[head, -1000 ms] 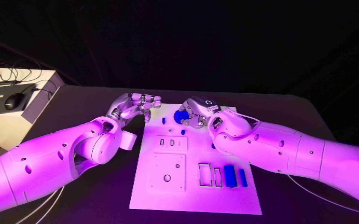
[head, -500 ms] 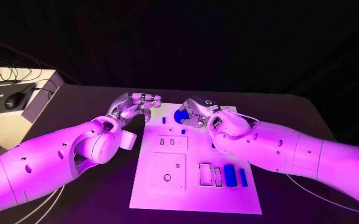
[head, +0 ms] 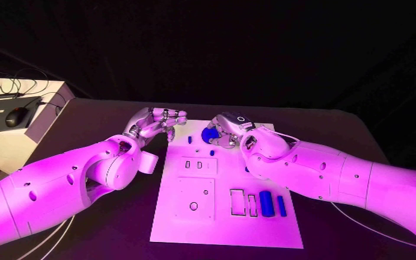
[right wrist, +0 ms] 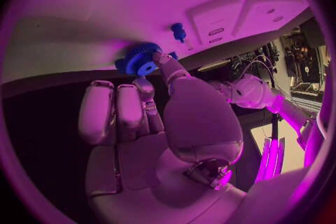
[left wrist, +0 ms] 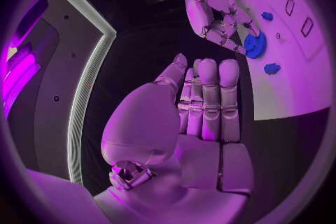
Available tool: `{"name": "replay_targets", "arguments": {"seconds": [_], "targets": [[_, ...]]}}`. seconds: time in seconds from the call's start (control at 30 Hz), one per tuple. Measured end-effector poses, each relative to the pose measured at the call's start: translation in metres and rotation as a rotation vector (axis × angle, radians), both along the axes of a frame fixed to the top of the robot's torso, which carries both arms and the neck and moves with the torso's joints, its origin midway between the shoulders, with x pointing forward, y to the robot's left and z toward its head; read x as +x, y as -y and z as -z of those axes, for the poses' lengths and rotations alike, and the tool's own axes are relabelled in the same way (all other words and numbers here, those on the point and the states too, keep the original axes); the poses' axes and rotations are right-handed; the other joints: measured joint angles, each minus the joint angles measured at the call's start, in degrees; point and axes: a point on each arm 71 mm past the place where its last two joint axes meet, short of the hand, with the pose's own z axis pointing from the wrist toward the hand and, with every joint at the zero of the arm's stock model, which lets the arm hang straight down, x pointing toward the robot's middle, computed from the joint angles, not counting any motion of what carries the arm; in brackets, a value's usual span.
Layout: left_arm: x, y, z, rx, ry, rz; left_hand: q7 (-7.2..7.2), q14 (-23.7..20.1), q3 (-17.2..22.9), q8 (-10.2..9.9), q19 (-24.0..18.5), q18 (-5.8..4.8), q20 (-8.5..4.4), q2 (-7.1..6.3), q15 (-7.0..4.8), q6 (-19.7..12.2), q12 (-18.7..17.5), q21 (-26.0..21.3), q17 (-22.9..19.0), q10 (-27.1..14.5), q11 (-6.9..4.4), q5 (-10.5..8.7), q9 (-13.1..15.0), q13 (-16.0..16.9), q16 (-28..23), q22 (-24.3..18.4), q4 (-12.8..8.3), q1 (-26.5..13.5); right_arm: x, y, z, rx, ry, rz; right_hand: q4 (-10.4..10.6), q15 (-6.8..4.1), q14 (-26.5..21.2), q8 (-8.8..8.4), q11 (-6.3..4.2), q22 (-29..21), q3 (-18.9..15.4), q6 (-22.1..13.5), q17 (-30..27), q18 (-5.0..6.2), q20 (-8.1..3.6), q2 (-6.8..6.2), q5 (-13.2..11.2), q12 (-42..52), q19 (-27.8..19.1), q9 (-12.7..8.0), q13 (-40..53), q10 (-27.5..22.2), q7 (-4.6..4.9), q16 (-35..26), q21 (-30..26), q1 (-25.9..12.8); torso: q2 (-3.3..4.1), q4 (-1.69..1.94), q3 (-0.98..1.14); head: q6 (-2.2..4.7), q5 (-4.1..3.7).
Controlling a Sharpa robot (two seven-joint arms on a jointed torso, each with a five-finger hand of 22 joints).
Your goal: Assemble the parts on the task board
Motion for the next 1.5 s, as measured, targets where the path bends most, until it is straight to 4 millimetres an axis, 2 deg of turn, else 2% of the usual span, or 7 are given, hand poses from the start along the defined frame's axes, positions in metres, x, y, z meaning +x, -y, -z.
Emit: {"name": "replay_targets", "arguments": {"seconds": [0.23,0.37,0.47,0.6,1.07,1.23,1.5], "targets": [[0.0,0.0,0.0,0.0,0.0,0.0,-0.01,0.0,0.0,0.0,0.0,0.0,0.0,0.0,0.0,0.0,0.0,0.0,-0.18,0.0,0.0,0.0,0.0,0.0,0.0,0.39,0.0,0.0,0.0,0.001,0.001,0.0,-0.002,0.003,2.05,0.21,-0.22,-0.26,0.16,0.0,-0.97,-1.14,0.18,0.0,0.11,-0.88,0.09,-0.13,-0.11,0.02,-0.8,-0.36,0.0,0.0,-0.22,-0.5,0.0,-0.03,0.03,0.04,0.05],[0.0,0.0,0.0,-0.001,-0.001,-0.001,-0.01,0.0,-0.01,0.0,0.0,0.0,0.0,0.2,0.0,0.01,0.0,0.0,-0.18,0.0,0.0,0.0,0.0,0.0,0.23,0.49,0.49,-0.89,0.001,0.004,0.001,0.0,-0.006,0.01,5.33,0.21,-0.21,-0.26,0.16,-0.01,-1.84,-1.16,0.22,0.0,0.2,-0.23,2.77,-0.13,-0.2,0.03,-0.91,-0.36,0.02,0.0,-0.22,-5.13,0.0,-0.01,0.03,0.08,-0.01],[0.0,0.0,0.0,-0.002,-0.002,-0.002,0.03,0.0,-0.02,0.0,0.19,0.01,0.19,0.15,0.0,-0.04,0.0,0.0,-0.18,-0.03,0.03,0.0,0.0,0.01,0.23,0.64,0.96,-1.07,0.002,0.007,0.002,0.001,-0.014,0.014,7.27,0.21,-0.21,-0.26,-0.01,-0.01,-1.13,-1.17,0.31,0.0,0.2,-1.25,2.91,-0.13,-0.2,0.03,-0.91,-0.55,0.02,0.0,-0.22,-6.6,0.0,-0.01,0.03,0.08,-0.02],[0.0,-0.001,0.0,-0.004,-0.004,-0.003,0.12,0.0,-0.01,0.0,0.19,0.0,0.19,0.38,0.0,-0.34,0.0,0.0,-0.18,-0.21,0.21,0.0,0.0,0.01,0.24,0.67,0.97,-1.29,0.001,0.009,0.002,0.004,-0.025,0.012,8.58,0.21,-0.22,-0.26,0.06,-0.01,-1.09,-1.17,0.38,0.0,0.2,-0.82,3.15,-0.13,-0.2,0.03,-0.91,-0.64,0.02,0.0,-0.22,-8.06,0.0,-0.01,0.03,0.01,0.03],[0.001,-0.001,0.001,-0.007,-0.008,-0.007,0.25,-0.2,0.08,0.0,0.18,0.01,0.2,0.15,0.2,-0.66,0.0,-0.27,-0.29,-0.41,0.41,0.0,0.0,0.01,0.23,0.8,1.83,-1.52,0.001,0.016,0.004,0.006,-0.056,0.015,8.77,0.21,-0.21,-0.26,0.06,-0.03,-0.67,-0.23,0.44,0.0,0.2,0.24,5.71,0.1,-0.2,0.02,-0.54,-0.64,-0.47,0.0,-0.22,-8.75,-0.01,-0.02,0.03,-0.15,0.13],[0.001,-0.002,0.001,-0.008,-0.009,-0.009,0.45,-0.2,0.09,0.0,0.29,0.0,0.32,0.53,0.2,-0.88,0.13,-0.28,-0.3,-0.42,0.42,0.0,0.0,0.01,0.23,0.86,2.65,-1.9,0.001,0.018,0.005,-0.002,-0.076,0.014,8.75,0.21,-0.21,-0.3,-0.26,-0.03,-0.65,-0.16,1.17,0.01,0.2,0.96,3.47,0.93,-0.2,-0.06,0.07,-0.31,-0.54,0.23,0.56,-8.91,-0.01,-0.05,0.03,-0.12,0.13],[0.001,-0.002,0.001,-0.01,-0.011,-0.01,0.45,-0.2,0.23,0.0,0.38,0.0,0.41,0.53,0.2,-0.88,0.27,-0.31,-0.36,-0.75,0.51,0.0,0.0,0.01,0.23,0.94,2.78,-1.9,0.0,0.022,0.007,-0.01,-0.097,0.016,9.1,0.21,-0.21,-0.35,-0.26,-0.04,-1.0,-0.12,1.18,0.01,0.2,1.26,3.44,0.93,-0.2,0.07,0.18,-0.31,-0.58,0.23,0.56,-9.21,-0.02,-0.04,0.03,-0.16,0.0]]}}
